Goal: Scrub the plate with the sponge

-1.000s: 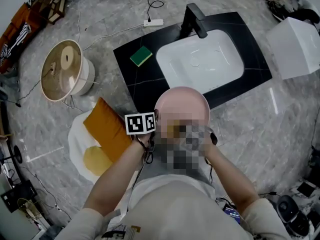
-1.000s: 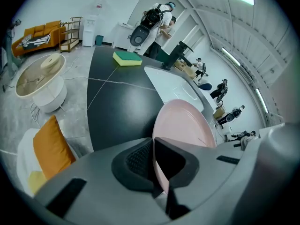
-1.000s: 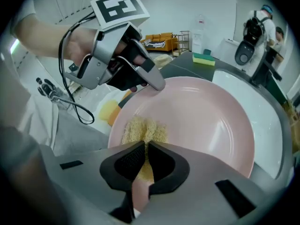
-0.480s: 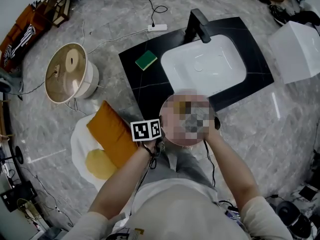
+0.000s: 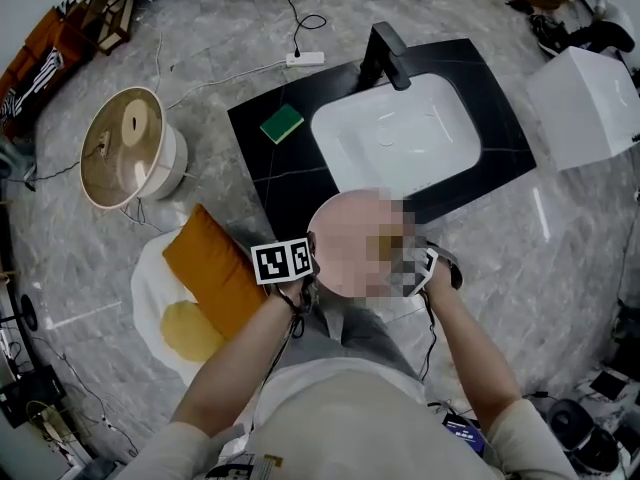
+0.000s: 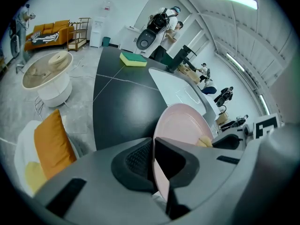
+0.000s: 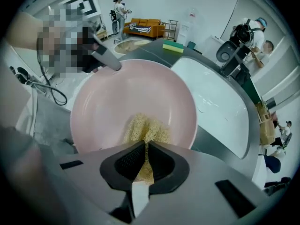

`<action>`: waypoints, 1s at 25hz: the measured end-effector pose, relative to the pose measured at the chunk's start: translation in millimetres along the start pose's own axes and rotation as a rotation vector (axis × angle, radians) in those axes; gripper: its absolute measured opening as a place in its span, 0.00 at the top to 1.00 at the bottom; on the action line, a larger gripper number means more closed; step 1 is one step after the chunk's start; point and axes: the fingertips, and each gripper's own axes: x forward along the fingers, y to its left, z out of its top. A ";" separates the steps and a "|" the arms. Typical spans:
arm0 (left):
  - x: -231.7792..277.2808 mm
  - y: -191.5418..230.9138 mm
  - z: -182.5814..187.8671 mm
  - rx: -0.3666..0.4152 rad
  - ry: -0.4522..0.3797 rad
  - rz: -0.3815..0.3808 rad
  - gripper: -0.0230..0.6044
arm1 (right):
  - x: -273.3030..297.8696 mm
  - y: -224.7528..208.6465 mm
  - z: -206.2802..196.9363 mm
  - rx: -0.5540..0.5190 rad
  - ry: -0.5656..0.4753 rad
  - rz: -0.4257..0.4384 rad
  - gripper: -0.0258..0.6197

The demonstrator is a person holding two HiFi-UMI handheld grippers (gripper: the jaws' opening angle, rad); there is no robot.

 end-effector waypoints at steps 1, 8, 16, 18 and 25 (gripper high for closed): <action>0.1 0.1 0.5 -0.001 0.000 0.000 0.92 | -1.3 11.3 -2.3 -0.015 0.002 0.022 0.89; 0.9 -1.2 1.4 0.028 0.003 0.010 0.92 | 3.0 92.7 15.2 -0.168 -0.034 0.153 0.89; -0.7 -1.4 -1.2 0.074 0.024 0.010 0.92 | 16.3 106.1 81.5 -0.172 -0.172 0.214 0.89; -1.0 -0.8 -2.2 0.070 0.027 0.006 0.92 | 18.1 88.9 97.1 -0.136 -0.205 0.203 0.89; -1.8 0.6 -2.1 0.067 0.018 0.014 0.92 | 23.5 15.3 114.0 -0.007 -0.222 0.064 0.89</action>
